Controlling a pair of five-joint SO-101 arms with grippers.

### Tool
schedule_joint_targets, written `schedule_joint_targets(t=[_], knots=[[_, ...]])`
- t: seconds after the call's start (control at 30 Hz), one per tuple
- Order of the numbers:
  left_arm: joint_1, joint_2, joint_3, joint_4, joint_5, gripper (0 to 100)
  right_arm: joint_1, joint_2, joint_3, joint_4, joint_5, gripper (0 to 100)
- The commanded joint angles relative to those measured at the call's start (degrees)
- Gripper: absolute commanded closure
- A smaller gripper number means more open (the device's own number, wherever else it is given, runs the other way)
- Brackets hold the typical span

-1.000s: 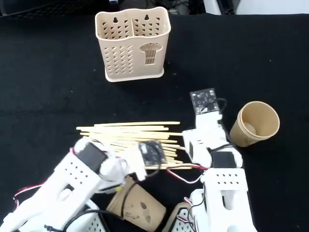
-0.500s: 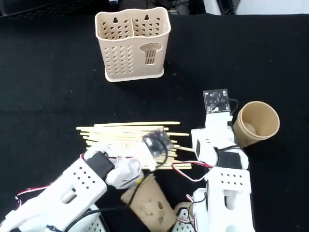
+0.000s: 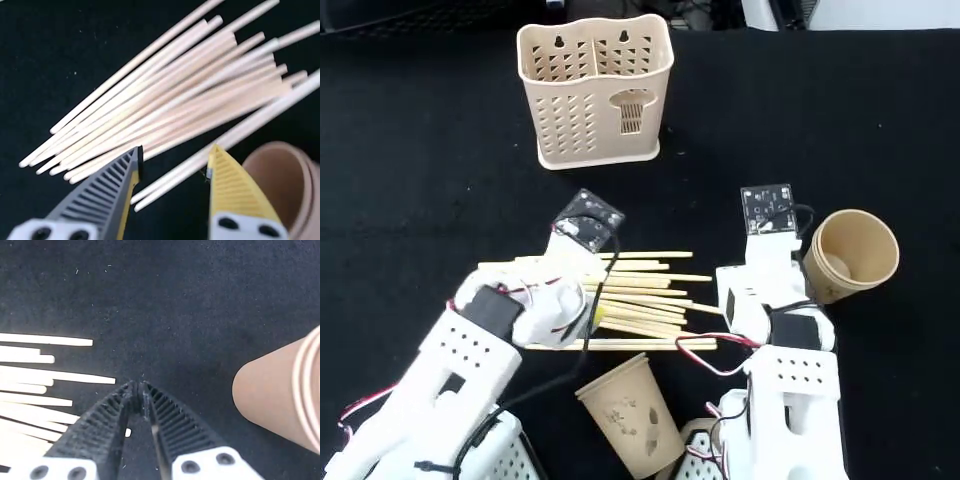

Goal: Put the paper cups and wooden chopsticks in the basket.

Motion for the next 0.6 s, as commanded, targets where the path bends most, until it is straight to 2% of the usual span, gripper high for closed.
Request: schedule_joint_targets(t=[0.0, 0.1, 0.2, 0.33, 0.47, 0.57], knots=[[3.56, -0.62, -11.82, 14.24, -8.09, 77, 0.70, -0.75, -1.01, -1.14, -0.53, 98.5], [9.45, -0.35, -17.10, 22.59, -13.63, 77, 0.70, -0.75, -1.10, -1.23, -0.53, 98.5], [17.10, -0.35, -18.07, 25.41, -16.26, 77, 0.70, -0.75, -1.19, -1.23, -0.53, 98.5], [22.55, -0.18, -13.23, 21.27, -16.18, 77, 0.70, -0.75, -1.10, -1.23, -0.53, 98.5], [22.46, -0.18, -6.99, 14.95, -16.35, 77, 0.70, -0.75, -1.01, -1.23, -0.53, 98.5], [19.91, -0.18, -4.44, 10.64, -16.44, 77, 0.70, -0.75, -1.01, -1.23, -0.53, 98.5]])
